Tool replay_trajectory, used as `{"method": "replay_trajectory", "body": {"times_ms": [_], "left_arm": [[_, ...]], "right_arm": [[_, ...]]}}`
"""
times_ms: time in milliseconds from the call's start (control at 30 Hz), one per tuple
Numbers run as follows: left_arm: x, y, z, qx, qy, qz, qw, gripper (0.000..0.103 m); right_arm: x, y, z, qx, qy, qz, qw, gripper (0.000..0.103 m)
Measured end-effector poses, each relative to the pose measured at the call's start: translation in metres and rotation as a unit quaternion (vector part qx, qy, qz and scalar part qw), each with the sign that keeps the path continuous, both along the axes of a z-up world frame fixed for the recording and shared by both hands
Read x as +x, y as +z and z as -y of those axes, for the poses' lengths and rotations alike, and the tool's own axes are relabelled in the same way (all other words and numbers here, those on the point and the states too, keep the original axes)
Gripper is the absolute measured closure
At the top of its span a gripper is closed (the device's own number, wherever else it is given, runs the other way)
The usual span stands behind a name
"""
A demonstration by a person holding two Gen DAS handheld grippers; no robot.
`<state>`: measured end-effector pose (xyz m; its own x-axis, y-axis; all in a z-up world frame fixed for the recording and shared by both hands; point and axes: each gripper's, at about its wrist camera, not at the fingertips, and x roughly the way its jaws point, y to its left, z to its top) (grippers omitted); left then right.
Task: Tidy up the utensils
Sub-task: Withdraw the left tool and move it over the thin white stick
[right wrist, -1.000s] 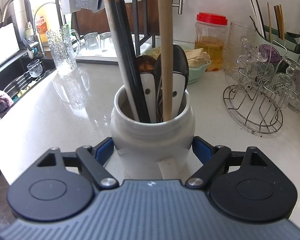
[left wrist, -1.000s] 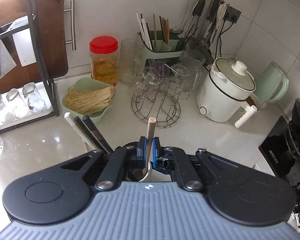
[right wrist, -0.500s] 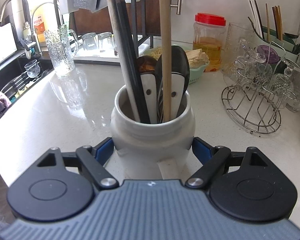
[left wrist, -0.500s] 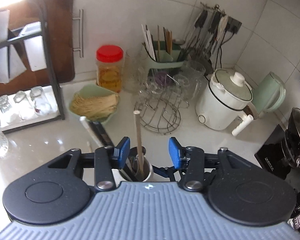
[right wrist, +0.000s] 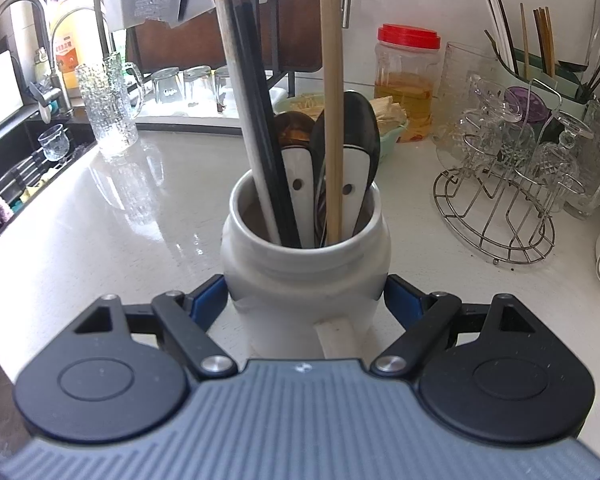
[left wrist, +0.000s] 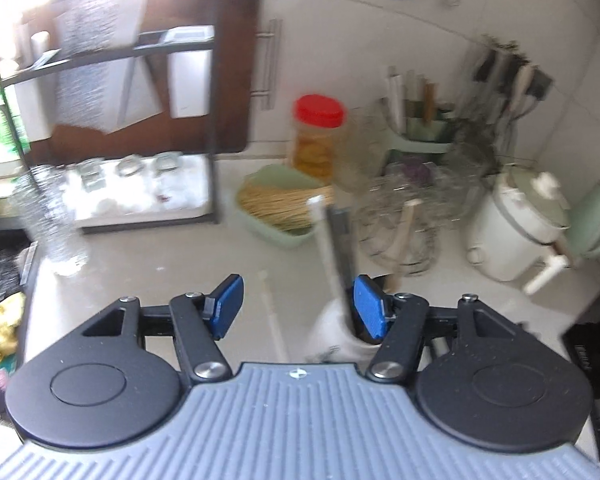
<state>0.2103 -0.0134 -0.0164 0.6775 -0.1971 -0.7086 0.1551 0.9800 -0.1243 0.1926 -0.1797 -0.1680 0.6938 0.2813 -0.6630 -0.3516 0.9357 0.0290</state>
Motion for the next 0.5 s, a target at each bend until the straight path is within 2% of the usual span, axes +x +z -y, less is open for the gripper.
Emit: {"method": "replay_trajectory", "body": {"times_ms": [267,333,500], "left_arm": [[0.0,-0.039,-0.028,0.022,0.053,-0.029,0.9979,0.036],[0.003,-0.051,-0.036,0.014,0.055,-0.05,0.9971,0.036],[0.006,-0.078,-0.048,0.027,0.081,-0.075,0.9936,0.036]], "right_arm": [[0.002,0.001,0.0,-0.003,0.008,-0.006,1.0,0.016],[0.003,0.001,0.001,-0.007,0.014,-0.005,1.0,0.016],[0.003,0.002,0.002,-0.011,0.025,-0.009,1.0,0.016]]}}
